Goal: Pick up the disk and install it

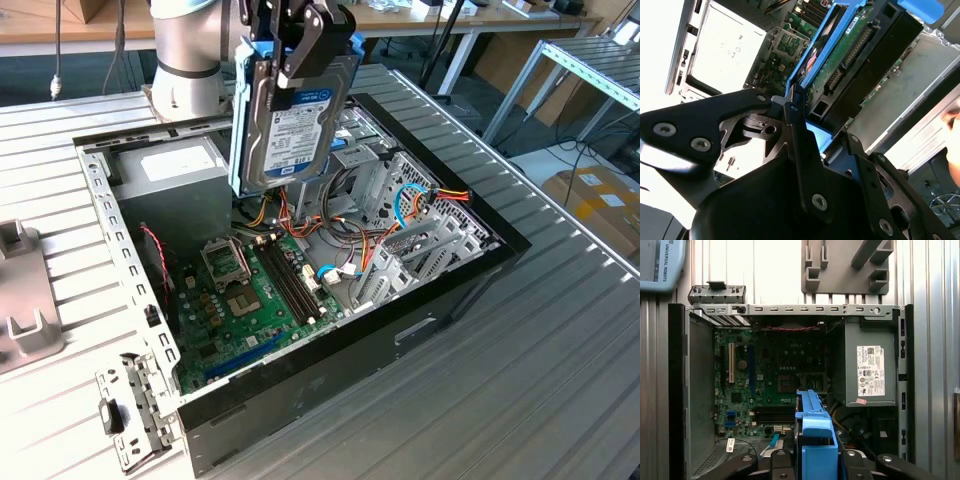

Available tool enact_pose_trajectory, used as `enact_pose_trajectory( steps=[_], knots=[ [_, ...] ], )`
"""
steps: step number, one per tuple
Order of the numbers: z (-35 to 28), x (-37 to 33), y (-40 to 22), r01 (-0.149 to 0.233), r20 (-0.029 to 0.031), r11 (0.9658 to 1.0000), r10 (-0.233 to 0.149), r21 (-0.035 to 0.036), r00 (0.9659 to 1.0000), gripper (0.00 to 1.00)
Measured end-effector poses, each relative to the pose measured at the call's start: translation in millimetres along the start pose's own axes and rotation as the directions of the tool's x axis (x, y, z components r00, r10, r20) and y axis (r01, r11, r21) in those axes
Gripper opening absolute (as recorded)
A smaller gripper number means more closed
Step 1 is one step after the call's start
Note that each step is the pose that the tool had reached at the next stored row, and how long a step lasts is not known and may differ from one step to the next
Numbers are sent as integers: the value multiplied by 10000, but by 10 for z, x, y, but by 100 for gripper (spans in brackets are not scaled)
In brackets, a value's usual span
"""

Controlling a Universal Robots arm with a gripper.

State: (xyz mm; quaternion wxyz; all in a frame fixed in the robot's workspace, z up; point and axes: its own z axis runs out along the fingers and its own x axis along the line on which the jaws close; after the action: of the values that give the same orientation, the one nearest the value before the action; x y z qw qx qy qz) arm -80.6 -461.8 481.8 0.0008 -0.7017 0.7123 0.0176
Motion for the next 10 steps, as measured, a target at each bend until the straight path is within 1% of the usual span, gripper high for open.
enact_pose_trajectory(
  steps=[9, 10],
  knots=[
    [-3, 122, -11, 0, 12, 10000, 0, 0, 10000, 37],
    [-4, 161, -15, 0, 22, 10000, 0, 0, 10000, 37]
  ],
)
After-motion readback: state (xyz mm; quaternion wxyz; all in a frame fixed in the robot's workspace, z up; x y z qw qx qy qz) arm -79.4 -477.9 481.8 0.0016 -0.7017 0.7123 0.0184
